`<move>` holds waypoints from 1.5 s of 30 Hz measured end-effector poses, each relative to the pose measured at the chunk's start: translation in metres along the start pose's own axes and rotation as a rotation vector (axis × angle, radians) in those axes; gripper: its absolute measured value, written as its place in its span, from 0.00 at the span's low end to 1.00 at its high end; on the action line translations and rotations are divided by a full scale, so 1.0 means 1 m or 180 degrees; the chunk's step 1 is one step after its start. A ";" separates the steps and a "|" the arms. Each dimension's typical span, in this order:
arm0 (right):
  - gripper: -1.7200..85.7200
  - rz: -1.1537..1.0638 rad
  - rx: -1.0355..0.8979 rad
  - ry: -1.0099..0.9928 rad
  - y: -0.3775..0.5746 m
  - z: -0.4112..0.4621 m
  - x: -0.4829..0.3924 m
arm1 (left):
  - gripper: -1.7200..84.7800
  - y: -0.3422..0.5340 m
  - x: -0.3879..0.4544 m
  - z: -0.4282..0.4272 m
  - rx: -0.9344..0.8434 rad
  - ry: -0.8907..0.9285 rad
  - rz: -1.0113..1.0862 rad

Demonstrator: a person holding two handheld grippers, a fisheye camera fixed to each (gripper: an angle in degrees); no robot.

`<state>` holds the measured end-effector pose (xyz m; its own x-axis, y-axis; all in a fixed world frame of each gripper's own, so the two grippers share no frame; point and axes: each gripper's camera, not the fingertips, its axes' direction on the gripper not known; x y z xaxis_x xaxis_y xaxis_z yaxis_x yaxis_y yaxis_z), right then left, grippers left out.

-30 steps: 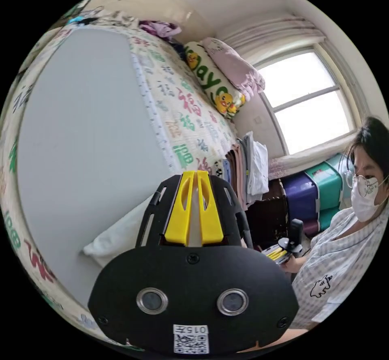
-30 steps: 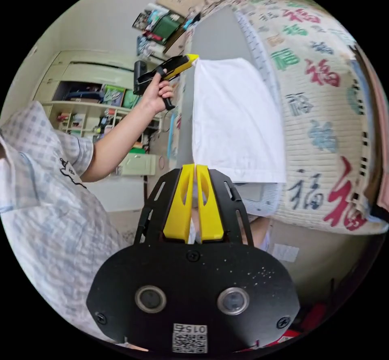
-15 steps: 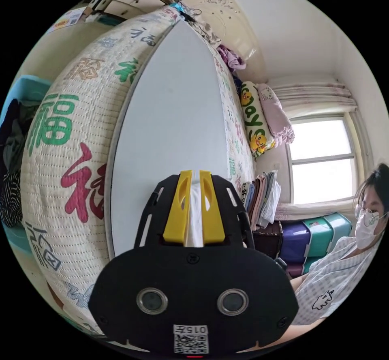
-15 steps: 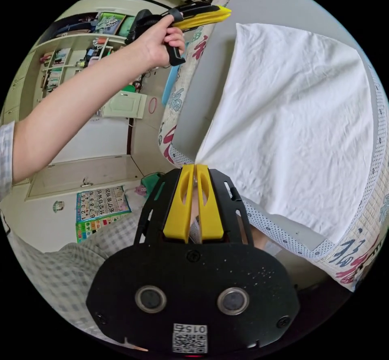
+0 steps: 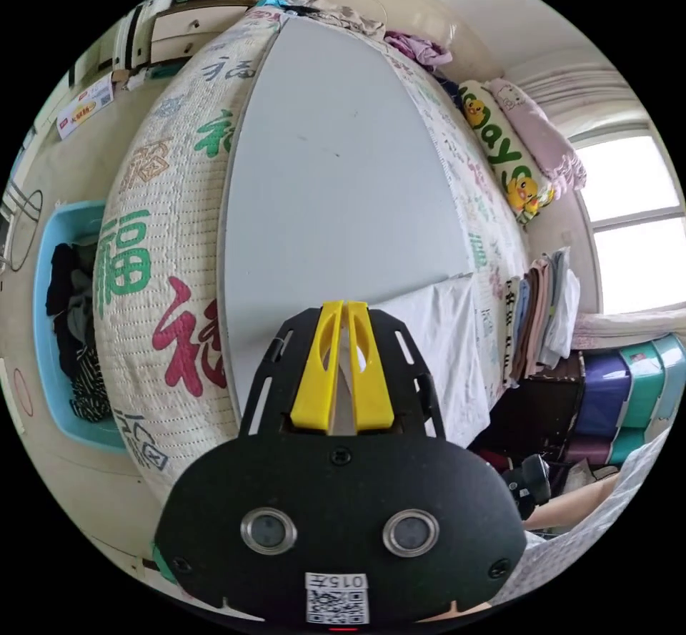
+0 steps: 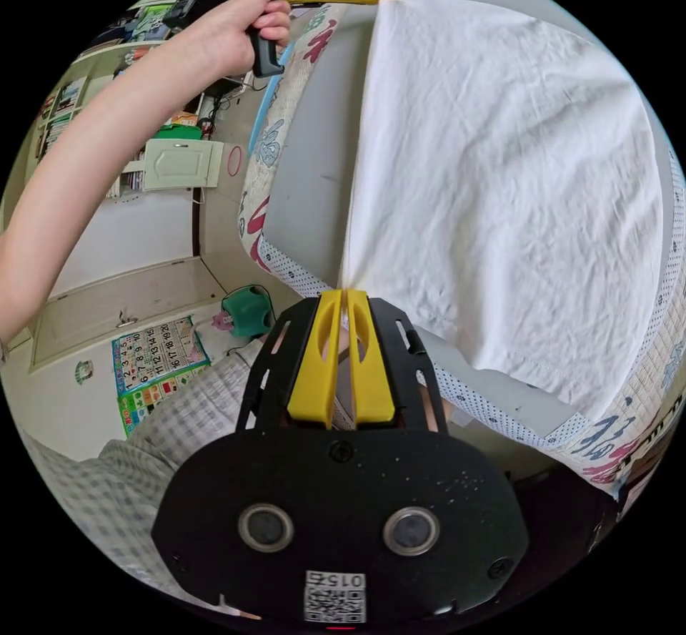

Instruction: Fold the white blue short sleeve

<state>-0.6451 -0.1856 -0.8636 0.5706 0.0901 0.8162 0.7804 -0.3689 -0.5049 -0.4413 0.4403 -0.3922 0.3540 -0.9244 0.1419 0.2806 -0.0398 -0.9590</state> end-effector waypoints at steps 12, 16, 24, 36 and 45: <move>0.10 -0.0441 -0.0090 0.0481 -0.038 -0.049 -0.089 | 0.02 0.008 -0.001 -0.015 -0.0024 -0.0185 -0.0154; 0.09 -0.0548 -0.0105 0.0987 -0.038 -0.064 -0.097 | 0.03 0.035 0.002 -0.045 0.0246 -0.0117 -0.0344; 0.07 -0.0435 -0.0207 0.0536 -0.026 -0.097 -0.094 | 0.06 0.043 0.010 -0.052 0.0320 0.0026 -0.0420; 0.11 0.0551 0.1231 0.0045 -0.150 -0.268 0.188 | 0.04 0.021 0.002 -0.035 0.0069 -0.0005 -0.0598; 0.07 0.0418 0.0796 0.0661 -0.216 -0.224 0.209 | 0.01 0.009 -0.002 -0.037 0.0047 -0.0470 -0.0468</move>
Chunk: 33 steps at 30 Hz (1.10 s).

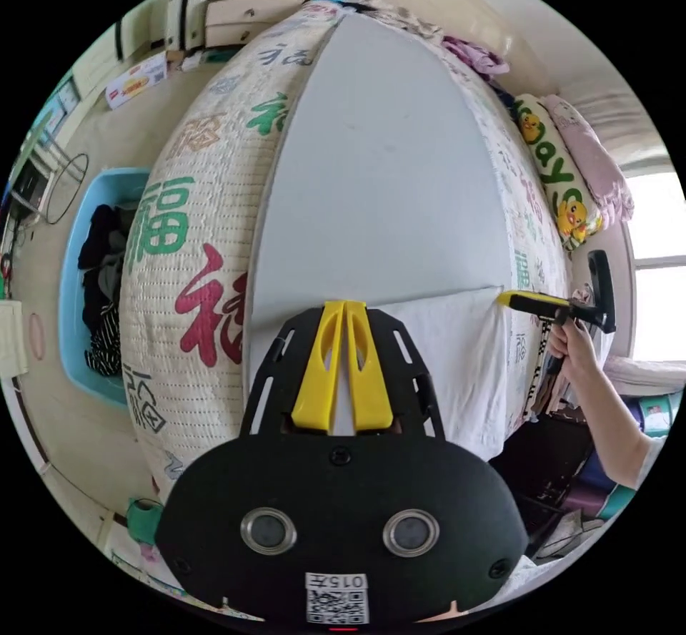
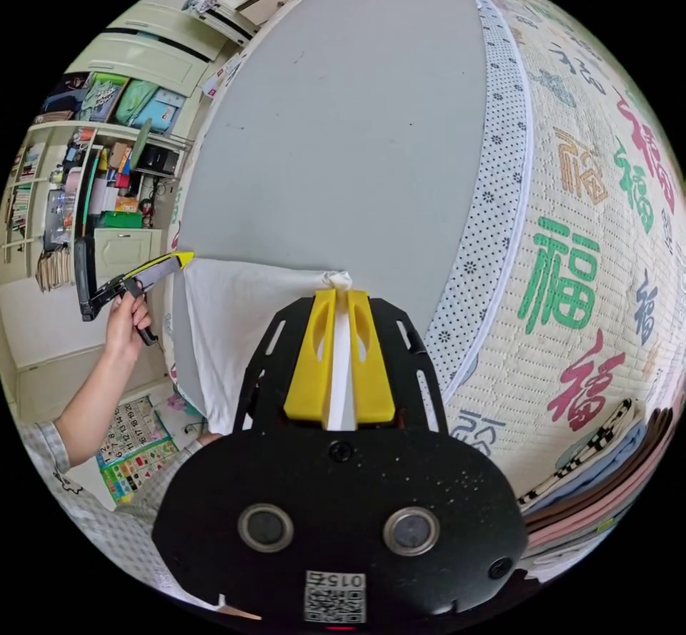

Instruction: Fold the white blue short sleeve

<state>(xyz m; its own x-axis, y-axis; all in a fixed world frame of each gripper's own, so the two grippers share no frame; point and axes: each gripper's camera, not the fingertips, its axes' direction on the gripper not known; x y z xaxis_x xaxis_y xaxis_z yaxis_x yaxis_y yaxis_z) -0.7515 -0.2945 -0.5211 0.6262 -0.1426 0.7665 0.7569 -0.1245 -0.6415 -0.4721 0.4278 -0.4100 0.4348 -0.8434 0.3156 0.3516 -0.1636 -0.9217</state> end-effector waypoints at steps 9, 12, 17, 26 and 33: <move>0.10 0.0212 0.0135 -0.0552 0.093 0.022 0.057 | 0.08 0.041 -0.009 -0.025 -0.0127 0.0407 -0.0182; 0.12 0.0394 -0.0074 -0.0747 0.137 0.058 0.075 | 0.09 0.081 -0.004 -0.013 -0.0497 0.0604 -0.0233; 0.10 0.0526 -0.0591 -0.0791 0.176 0.129 0.092 | 0.10 0.135 0.007 0.023 -0.0901 0.0866 -0.0370; 0.07 0.0549 -0.0664 -0.0625 0.162 0.196 0.135 | 0.02 0.146 0.028 0.042 -0.1099 0.0605 -0.0206; 0.02 0.0412 -0.0893 -0.0256 0.171 0.268 0.169 | 0.03 0.148 0.029 0.051 -0.1140 0.0530 -0.0173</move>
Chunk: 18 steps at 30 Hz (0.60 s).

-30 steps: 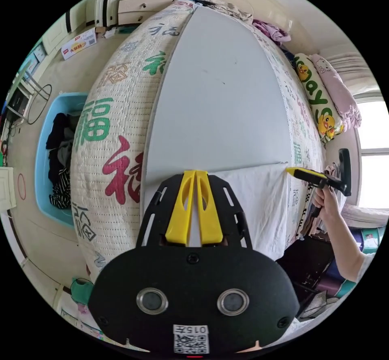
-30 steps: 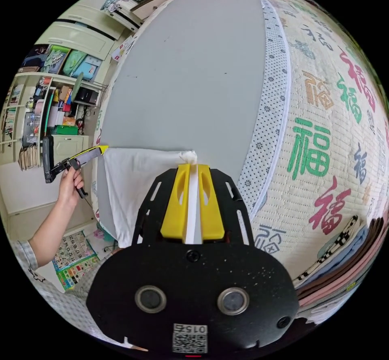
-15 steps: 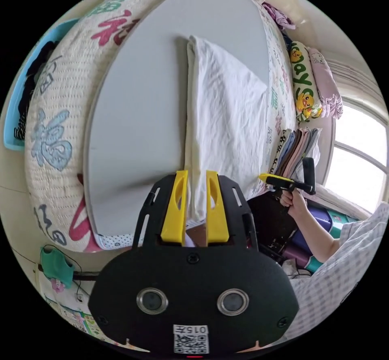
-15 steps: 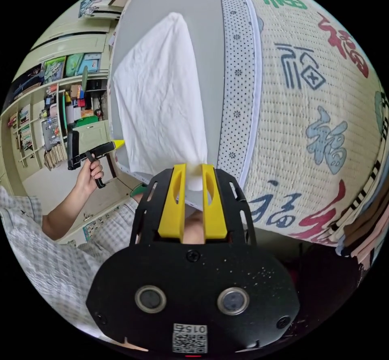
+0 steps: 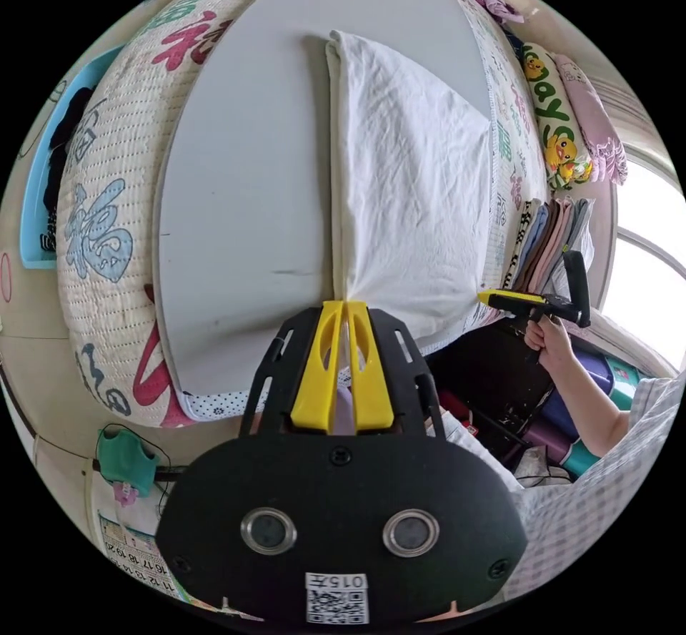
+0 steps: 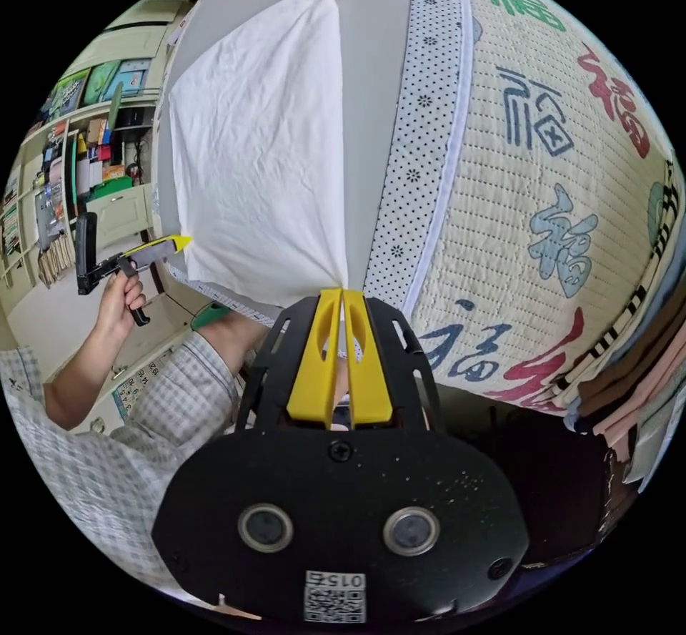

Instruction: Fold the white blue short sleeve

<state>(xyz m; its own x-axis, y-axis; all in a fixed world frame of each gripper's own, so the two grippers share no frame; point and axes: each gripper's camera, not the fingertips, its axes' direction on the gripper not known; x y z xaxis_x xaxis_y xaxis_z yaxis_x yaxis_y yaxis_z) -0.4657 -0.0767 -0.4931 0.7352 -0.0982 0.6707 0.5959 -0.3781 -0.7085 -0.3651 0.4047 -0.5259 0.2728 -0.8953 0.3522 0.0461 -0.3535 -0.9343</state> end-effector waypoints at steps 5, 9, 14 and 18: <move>0.06 -0.0142 0.0842 -0.0579 -0.002 -0.013 0.059 | 0.09 -0.008 -0.011 -0.029 0.0265 0.0033 0.0205; 0.18 -0.0308 0.1311 -0.0864 -0.057 -0.005 0.114 | 0.13 -0.040 -0.026 -0.053 0.0844 0.0219 0.0223; 0.20 -0.0431 0.1467 -0.0868 -0.133 0.037 0.148 | 0.17 -0.100 -0.019 -0.044 0.1051 0.0317 0.0472; 0.16 -0.0404 0.1435 -0.0916 -0.166 0.084 0.177 | 0.18 -0.120 -0.011 -0.027 0.1062 0.0466 0.0574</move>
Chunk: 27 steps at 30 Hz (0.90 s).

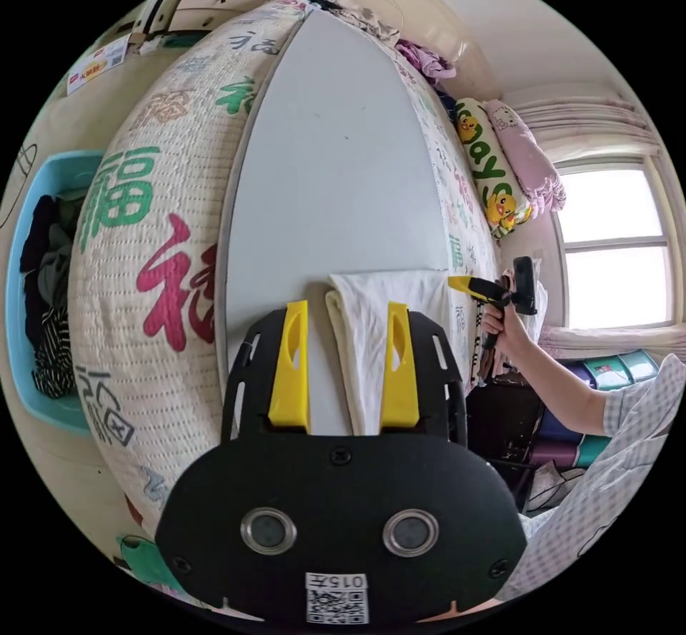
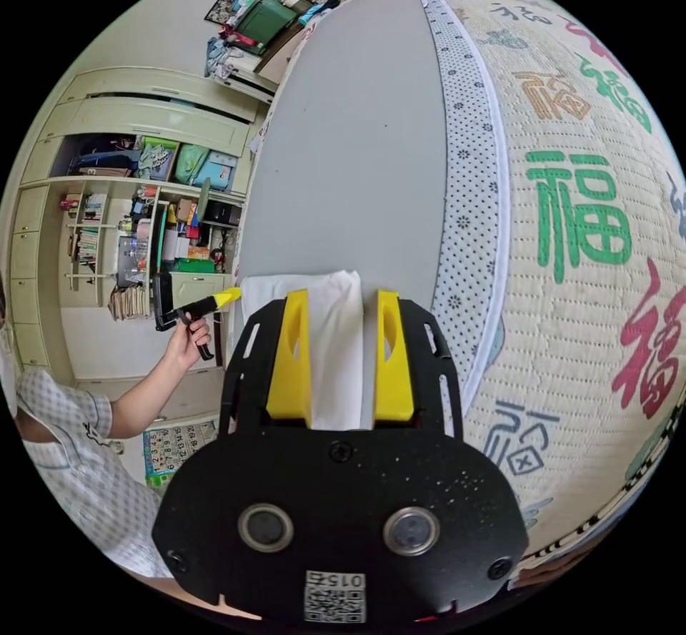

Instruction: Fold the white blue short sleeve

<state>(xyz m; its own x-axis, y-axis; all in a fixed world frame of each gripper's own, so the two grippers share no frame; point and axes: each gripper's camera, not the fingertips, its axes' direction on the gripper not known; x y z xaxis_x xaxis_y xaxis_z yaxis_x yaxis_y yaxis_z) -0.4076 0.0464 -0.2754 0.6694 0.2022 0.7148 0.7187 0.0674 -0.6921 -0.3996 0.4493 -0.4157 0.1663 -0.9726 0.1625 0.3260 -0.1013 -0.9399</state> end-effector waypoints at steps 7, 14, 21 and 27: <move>0.08 0.0098 0.0000 0.0092 0.048 0.049 0.064 | 0.12 0.003 0.009 0.048 -0.0057 0.0292 0.0001; 0.05 -0.0032 0.0482 -0.0033 0.154 0.022 0.092 | 0.08 0.028 0.067 0.043 0.0032 0.0604 0.0354; 0.04 0.0005 0.1707 -0.0422 0.363 -0.074 0.114 | 0.08 0.076 0.207 -0.004 0.0243 0.1043 0.1554; 0.04 -0.0029 0.2104 -0.0045 0.517 -0.157 0.133 | 0.08 0.105 0.349 0.015 0.0166 0.1346 0.2621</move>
<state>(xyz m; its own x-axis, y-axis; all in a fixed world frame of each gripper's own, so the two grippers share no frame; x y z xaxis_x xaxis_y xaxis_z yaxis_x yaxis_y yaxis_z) 0.0825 -0.0451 -0.5227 0.6579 0.2113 0.7228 0.4545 0.6539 -0.6049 -0.2935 0.1027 -0.4537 0.0139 -0.7302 -0.6831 0.2991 0.6550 -0.6940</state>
